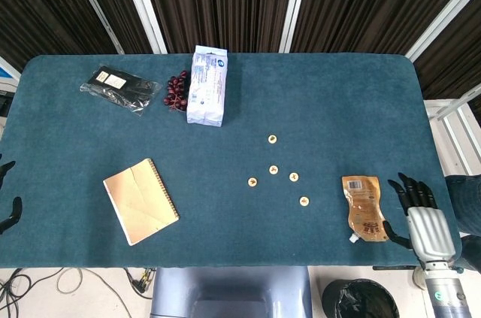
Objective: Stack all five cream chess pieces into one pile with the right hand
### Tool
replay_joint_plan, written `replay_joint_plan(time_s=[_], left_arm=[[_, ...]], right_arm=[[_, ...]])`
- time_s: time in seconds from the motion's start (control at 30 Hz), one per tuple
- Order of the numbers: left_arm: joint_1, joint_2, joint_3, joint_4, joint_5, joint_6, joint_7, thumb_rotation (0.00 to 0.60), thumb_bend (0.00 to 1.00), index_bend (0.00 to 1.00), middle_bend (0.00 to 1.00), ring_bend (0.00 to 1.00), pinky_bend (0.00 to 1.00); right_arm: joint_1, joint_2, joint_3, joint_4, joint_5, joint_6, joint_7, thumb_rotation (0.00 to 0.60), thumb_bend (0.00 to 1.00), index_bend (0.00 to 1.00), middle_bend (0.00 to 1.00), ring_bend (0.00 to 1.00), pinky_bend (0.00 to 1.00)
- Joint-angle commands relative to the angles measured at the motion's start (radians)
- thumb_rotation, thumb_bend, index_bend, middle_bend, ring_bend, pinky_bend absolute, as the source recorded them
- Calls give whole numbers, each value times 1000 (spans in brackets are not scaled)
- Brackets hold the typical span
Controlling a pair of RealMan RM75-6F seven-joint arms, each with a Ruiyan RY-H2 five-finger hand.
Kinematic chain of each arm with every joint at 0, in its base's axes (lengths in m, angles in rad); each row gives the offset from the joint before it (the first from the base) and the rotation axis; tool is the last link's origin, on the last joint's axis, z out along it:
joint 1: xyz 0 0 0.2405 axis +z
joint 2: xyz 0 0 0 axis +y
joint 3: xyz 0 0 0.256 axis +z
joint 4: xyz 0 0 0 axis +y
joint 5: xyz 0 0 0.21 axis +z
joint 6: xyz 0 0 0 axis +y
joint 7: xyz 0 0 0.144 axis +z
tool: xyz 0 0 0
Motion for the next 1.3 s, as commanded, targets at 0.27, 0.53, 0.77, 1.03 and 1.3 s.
replay_joint_plan(time_s=[0.27, 0.53, 0.77, 1.03, 1.3], left_arm=[[-1, 1, 0, -5, -6, -6, -5, 600, 485, 138, 0, 0, 0], [-3, 2, 2, -4, -8, -14, -7, 600, 484, 139, 0, 0, 0], [-4, 3, -1, -4, -15, -17, -12, 600, 484, 139, 0, 0, 0], [-4, 6, -1, -5, -18, -20, -14, 600, 485, 139, 0, 0, 0], [-4, 6, 0, -8, -22, -24, -12, 600, 485, 140, 0, 0, 0]], right_arm=[[164, -46, 50, -32, 107, -230, -43, 600, 410, 200, 0, 0, 0], [269, -169, 97, 27, 207, -319, -137, 600, 411, 263, 0, 0, 0], [320, -266, 101, 92, 266, -348, -188, 600, 411, 321, 0, 0, 0], [338, -334, 80, 149, 306, -349, -218, 600, 410, 331, 0, 0, 0], [332, -373, 68, 189, 303, -333, -170, 600, 411, 355, 0, 0, 0]])
